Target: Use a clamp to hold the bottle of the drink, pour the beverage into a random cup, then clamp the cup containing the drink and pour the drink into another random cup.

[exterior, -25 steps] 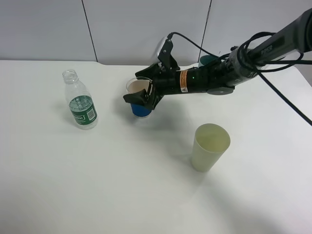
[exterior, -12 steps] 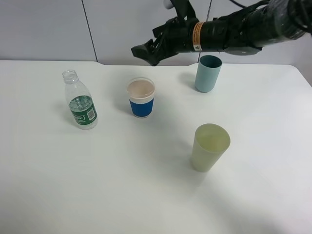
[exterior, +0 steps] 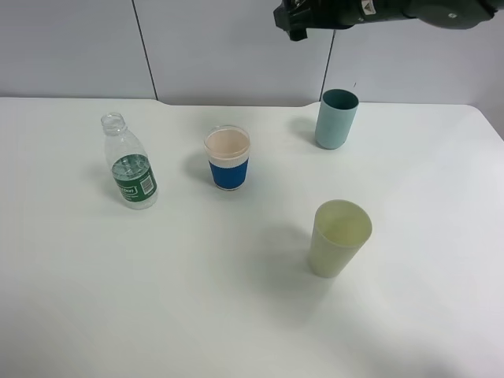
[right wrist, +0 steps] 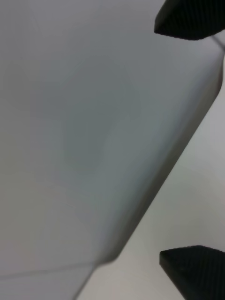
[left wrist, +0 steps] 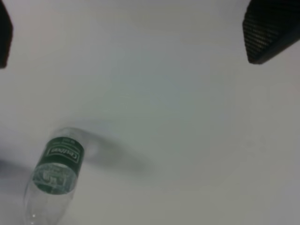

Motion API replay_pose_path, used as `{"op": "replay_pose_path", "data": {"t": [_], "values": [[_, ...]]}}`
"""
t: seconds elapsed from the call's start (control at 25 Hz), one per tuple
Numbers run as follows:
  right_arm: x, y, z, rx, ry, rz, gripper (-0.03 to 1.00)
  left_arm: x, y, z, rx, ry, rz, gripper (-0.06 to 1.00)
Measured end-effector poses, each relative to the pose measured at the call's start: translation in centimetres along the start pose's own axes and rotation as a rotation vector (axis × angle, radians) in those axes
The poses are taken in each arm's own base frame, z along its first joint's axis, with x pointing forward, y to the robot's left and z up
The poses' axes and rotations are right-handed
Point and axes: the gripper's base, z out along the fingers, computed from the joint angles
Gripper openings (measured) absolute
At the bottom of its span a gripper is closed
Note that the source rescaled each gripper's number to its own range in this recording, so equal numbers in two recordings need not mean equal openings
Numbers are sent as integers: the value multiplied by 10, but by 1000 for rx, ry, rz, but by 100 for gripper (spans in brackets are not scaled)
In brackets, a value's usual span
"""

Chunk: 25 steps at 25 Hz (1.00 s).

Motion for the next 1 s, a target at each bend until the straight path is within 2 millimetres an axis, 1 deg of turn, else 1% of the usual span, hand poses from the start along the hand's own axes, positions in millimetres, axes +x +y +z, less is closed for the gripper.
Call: {"op": "replay_pose_path", "data": {"t": [0.16,0.36,0.72,0.8,0.88,1.0], "values": [[-9,-12,-19,104,42,1,70,0,0,0,0,0,0,100],[-17,-38,-45,244,88,34,70,0,0,0,0,0,0,100],[-30,-83,-103,431,109,140,70,0,0,0,0,0,0,100],[-27,-93,-115,463,117,148,70,0,0,0,0,0,0,100],[-18,-104,-130,494,130,162,70,0,0,0,0,0,0,100],[3,-114,-149,529,155,196,70,0,0,0,0,0,0,100]]}}
